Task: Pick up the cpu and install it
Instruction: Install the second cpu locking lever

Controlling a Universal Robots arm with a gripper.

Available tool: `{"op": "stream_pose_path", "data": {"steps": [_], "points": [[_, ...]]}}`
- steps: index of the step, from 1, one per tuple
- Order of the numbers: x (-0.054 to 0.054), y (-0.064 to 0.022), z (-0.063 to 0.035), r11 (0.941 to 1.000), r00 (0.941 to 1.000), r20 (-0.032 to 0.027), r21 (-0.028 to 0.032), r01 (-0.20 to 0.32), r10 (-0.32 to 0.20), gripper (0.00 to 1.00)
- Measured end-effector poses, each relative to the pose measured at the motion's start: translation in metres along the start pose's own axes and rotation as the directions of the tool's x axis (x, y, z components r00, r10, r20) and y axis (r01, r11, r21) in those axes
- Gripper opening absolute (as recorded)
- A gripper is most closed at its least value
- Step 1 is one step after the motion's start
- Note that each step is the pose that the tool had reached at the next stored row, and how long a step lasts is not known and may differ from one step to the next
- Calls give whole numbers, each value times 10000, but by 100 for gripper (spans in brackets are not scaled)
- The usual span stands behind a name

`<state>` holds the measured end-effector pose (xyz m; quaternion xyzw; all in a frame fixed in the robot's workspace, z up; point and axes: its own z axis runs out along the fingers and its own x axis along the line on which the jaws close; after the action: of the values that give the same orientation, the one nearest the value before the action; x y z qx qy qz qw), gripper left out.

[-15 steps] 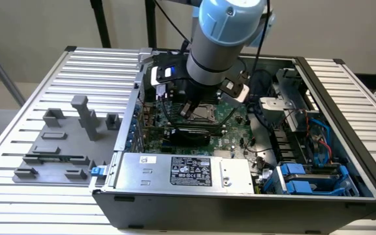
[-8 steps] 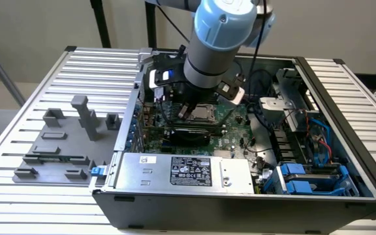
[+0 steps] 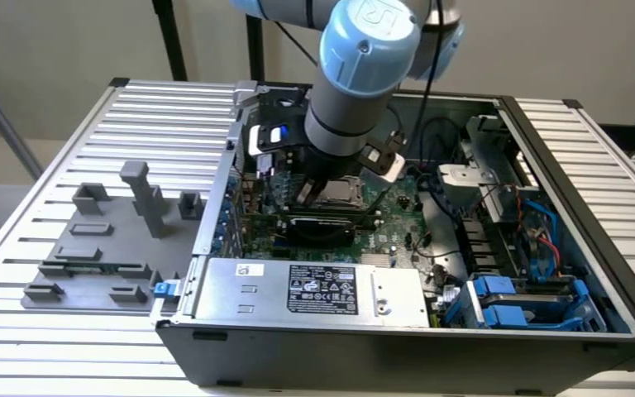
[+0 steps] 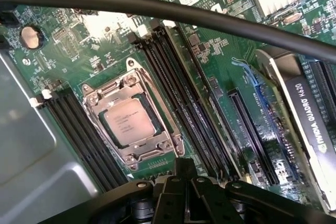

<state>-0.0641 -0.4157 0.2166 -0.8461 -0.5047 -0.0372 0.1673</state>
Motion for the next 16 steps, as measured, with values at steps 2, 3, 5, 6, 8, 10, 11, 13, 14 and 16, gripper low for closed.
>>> {"op": "stream_pose_path", "data": {"steps": [2,3,5,6,8,10,11,13,14,16], "points": [[-7,-2,37,10000,10000,-4,-9,3,-3,11],[-12,-3,57,10000,10000,-7,-16,6,-6,11],[-21,-8,94,10000,10000,-15,-30,11,-12,11],[-25,-10,113,10000,10000,-18,-36,14,-14,11],[-34,-15,150,10000,10000,-25,-51,19,-19,11],[-37,-20,184,10000,10000,-31,-63,23,-23,11],[-36,-21,196,10000,10000,-31,-66,24,-24,11],[-32,-23,219,10000,10000,-37,-72,26,-27,11],[-29,-25,228,10000,10000,-34,-75,26,-27,11],[-20,-29,243,10000,10000,-40,-76,28,-28,11]]}}
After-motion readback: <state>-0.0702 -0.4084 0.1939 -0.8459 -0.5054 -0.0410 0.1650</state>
